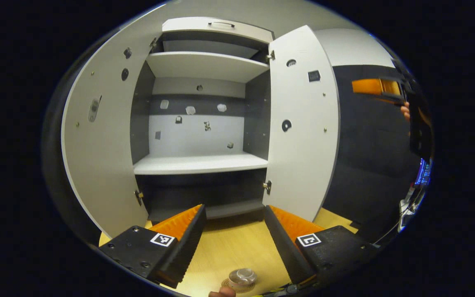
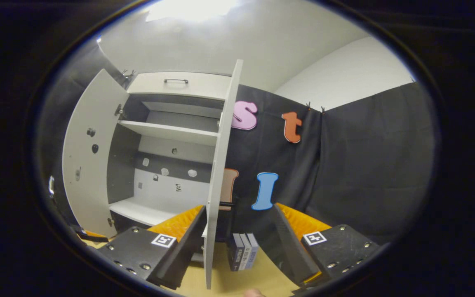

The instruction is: Grasp the bottle in the cabinet with the left hand and place it on the coaster, then close the right door with the right hand and the left door with the left hand.

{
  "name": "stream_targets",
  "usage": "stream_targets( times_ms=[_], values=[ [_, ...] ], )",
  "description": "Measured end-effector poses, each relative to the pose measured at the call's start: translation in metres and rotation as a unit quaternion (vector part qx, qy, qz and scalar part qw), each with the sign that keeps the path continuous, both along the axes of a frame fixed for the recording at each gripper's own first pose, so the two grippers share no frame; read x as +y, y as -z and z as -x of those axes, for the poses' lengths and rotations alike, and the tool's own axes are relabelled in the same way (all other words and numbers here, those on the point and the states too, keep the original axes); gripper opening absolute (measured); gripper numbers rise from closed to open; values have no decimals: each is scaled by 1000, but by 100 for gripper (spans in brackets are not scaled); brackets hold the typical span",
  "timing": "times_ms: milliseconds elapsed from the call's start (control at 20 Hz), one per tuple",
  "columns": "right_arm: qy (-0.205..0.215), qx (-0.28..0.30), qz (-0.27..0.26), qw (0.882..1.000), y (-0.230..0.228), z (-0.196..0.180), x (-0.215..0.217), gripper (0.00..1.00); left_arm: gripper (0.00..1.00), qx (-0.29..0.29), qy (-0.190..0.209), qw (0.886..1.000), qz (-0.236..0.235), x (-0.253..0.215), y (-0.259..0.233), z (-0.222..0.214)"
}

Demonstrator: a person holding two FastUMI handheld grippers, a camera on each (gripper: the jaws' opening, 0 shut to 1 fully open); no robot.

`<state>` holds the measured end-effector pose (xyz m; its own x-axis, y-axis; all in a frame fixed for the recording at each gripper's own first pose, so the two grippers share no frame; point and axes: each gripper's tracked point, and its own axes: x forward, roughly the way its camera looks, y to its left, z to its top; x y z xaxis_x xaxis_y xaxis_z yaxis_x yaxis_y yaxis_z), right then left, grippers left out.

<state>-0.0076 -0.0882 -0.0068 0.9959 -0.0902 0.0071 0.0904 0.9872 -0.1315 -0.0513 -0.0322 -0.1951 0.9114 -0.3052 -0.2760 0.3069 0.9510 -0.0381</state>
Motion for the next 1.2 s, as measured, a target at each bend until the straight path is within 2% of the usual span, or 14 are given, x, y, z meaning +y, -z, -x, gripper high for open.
stream_targets(
  times_ms=[200,600,800,1200],
  values=[
    [9,1,-7,1000,4,-5,-9,96,95,-29,-26,999,8,8,-49,-17],
    [13,13,-5,1000,18,-22,-19,96,95,-65,-84,994,7,40,-118,-22],
    [13,26,-7,1000,29,-33,-19,96,93,-77,-123,989,0,65,-136,-16],
    [16,46,-5,999,44,-48,-17,96,95,-84,-192,978,-16,118,-142,-2]
  ],
)
